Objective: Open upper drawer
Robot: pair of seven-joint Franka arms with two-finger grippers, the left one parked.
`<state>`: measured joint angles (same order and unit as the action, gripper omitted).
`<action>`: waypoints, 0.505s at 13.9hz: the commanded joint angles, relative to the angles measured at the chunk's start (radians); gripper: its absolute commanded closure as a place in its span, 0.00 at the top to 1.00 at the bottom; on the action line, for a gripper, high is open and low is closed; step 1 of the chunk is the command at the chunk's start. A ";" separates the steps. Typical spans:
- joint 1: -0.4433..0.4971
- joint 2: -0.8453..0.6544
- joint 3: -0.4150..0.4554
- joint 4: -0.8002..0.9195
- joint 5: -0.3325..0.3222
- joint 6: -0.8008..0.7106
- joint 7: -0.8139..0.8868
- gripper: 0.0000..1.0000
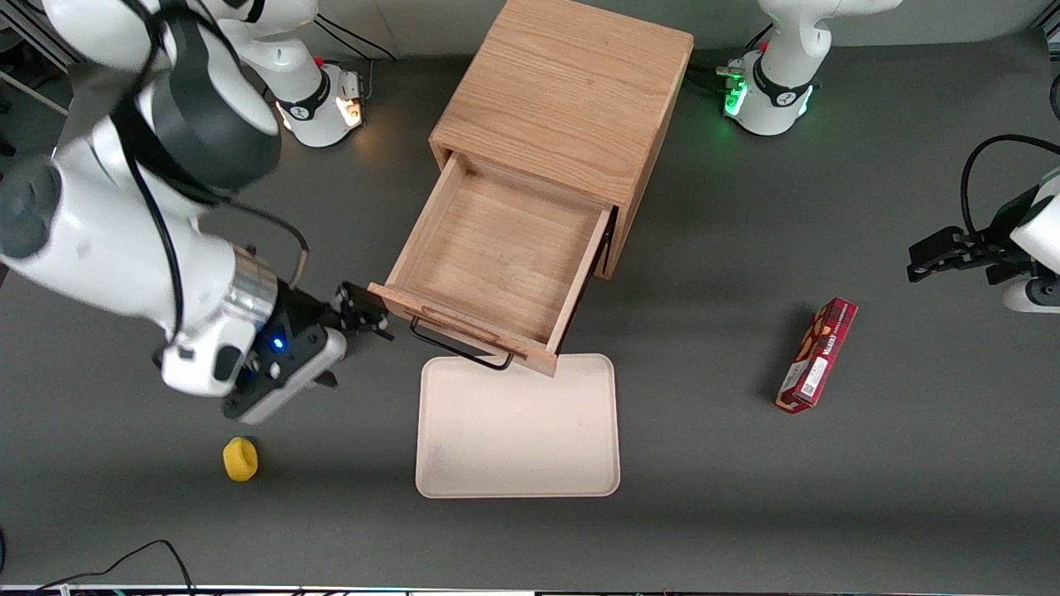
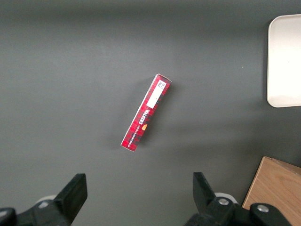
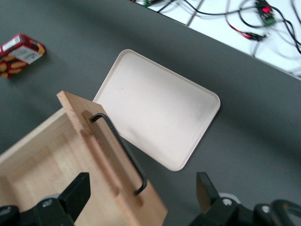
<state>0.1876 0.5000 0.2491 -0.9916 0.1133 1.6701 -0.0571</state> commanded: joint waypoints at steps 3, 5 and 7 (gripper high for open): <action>-0.005 -0.265 -0.172 -0.150 -0.027 -0.388 0.088 1.00; -0.005 -0.320 -0.205 -0.180 -0.096 -0.495 0.109 1.00; -0.005 -0.403 -0.205 -0.334 -0.124 -0.478 0.309 1.00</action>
<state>0.1606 0.1878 0.0408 -1.1515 0.0351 1.1757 0.0750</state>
